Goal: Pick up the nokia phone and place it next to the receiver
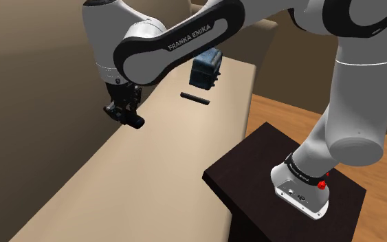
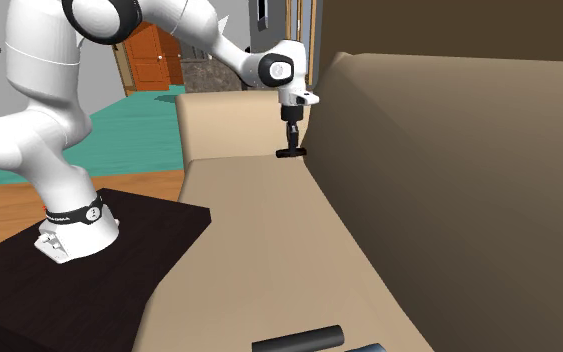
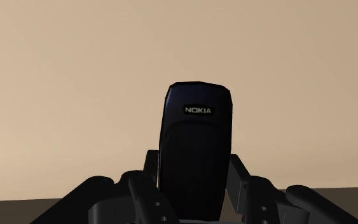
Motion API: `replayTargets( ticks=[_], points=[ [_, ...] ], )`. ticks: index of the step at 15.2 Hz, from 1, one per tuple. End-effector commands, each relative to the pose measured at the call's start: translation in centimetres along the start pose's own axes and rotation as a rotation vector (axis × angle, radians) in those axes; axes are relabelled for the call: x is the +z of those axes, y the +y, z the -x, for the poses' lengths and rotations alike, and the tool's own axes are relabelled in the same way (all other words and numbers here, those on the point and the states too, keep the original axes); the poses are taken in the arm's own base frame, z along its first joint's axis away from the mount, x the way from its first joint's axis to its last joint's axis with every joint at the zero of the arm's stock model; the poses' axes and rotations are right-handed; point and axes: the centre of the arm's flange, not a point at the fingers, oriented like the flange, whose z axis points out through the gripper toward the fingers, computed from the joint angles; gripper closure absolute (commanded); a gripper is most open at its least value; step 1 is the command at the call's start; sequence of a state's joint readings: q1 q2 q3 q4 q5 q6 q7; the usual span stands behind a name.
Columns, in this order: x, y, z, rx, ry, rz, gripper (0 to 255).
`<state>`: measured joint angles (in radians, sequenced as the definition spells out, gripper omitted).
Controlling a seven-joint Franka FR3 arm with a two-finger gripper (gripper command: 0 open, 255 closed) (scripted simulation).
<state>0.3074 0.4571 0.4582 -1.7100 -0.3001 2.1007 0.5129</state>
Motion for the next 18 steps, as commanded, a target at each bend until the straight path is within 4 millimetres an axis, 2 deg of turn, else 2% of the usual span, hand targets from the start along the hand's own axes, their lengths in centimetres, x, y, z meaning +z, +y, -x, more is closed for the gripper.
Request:
replayTargets(
  ticks=[1, 11, 18],
  points=[
    [-1.1, 0.0, -0.1, 0.0, 0.0, 0.0, 255],
    [-6.1, 0.3, -0.2, 0.0, 0.0, 0.0, 255],
    [-5.6, 9.3, 2.0, 0.0, 0.0, 0.0, 255]
  ],
)
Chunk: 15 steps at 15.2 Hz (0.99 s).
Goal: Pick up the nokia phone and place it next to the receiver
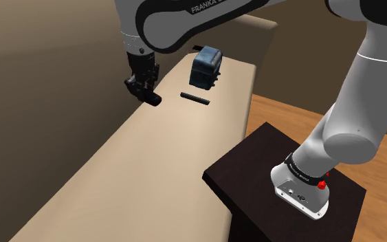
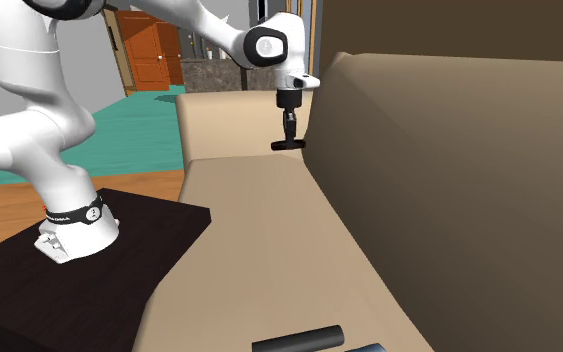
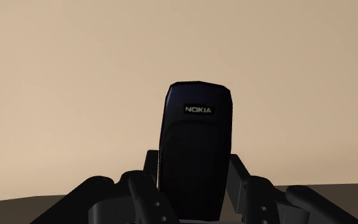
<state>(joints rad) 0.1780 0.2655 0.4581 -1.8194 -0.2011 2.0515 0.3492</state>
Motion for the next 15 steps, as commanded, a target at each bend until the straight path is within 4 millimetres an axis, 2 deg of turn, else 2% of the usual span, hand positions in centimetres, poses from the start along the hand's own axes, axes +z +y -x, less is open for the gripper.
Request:
replayTargets(
  ticks=[1, 15],
  points=[
    [-0.1, 2.6, 0.5, -0.001, 0.0, 0.0, 255],
    [0.9, 20.6, 4.8, -0.001, 0.0, 0.0, 255]
  ],
)
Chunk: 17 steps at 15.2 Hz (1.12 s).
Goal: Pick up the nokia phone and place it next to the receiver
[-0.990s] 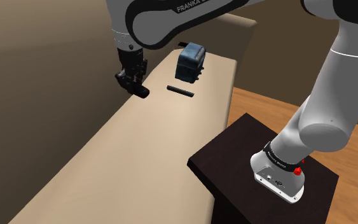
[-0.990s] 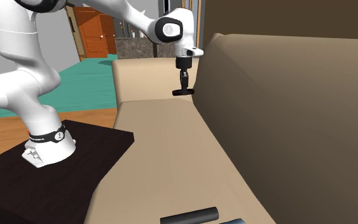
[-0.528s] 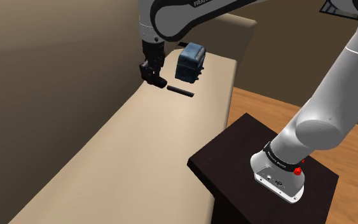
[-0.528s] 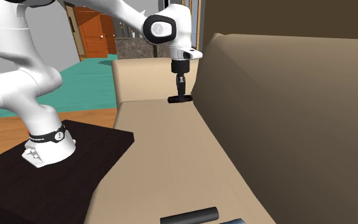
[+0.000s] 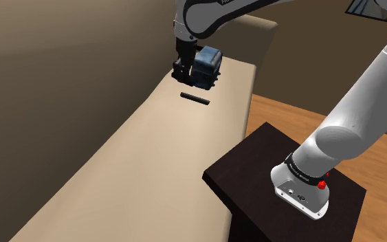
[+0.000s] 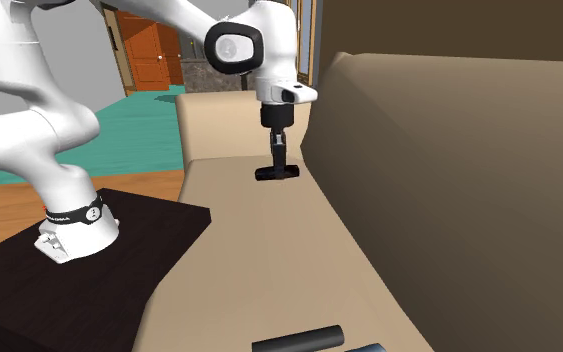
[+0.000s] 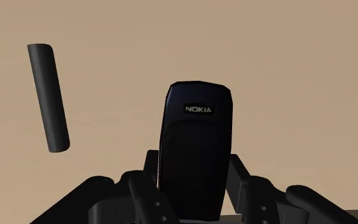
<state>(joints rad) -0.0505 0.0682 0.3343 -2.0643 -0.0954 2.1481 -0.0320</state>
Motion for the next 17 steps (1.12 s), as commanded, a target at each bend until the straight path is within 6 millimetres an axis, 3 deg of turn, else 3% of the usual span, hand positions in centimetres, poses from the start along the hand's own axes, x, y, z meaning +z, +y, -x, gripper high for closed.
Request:
replayTargets(
  ticks=[1, 17],
  points=[
    [-0.1, 2.8, 0.5, -0.001, 0.001, 0.0, 255],
    [1.0, 23.3, 5.4, -0.001, 0.001, 0.0, 255]
  ],
)
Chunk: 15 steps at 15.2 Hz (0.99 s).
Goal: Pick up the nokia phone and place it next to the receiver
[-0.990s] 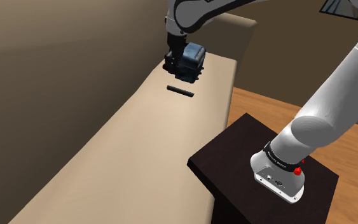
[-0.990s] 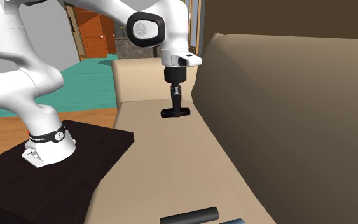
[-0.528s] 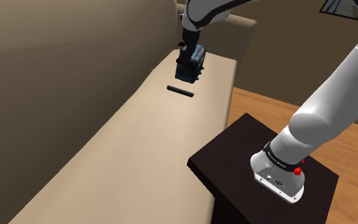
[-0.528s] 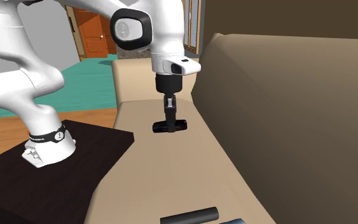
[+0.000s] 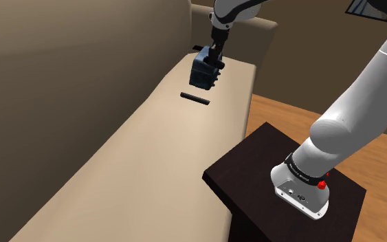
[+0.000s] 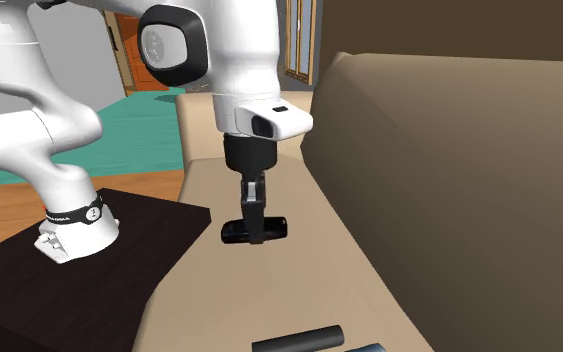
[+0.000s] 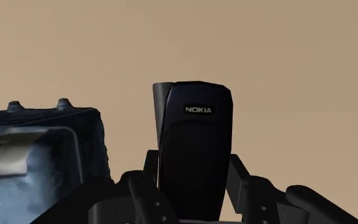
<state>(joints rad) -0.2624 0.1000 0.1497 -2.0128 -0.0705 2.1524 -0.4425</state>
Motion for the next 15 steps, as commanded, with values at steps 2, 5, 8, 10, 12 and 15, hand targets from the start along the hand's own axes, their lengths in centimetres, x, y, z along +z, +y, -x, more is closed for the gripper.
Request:
replayTargets(
  ticks=[2, 5, 8, 10, 12, 15],
  points=[
    [0.4, 4.1, 1.0, -0.001, 0.0, 0.001, 255],
    [0.6, 8.0, 1.9, -0.001, 0.0, 0.001, 255],
    [0.8, 11.8, 2.8, -0.001, 0.0, 0.001, 255],
    [1.0, 14.4, 3.5, -0.001, 0.0, 0.001, 255],
    [1.1, 16.9, 4.0, -0.001, 0.0, 0.001, 255],
    [2.7, 16.8, 4.1, -0.001, 0.0, 0.001, 255]
  ],
)
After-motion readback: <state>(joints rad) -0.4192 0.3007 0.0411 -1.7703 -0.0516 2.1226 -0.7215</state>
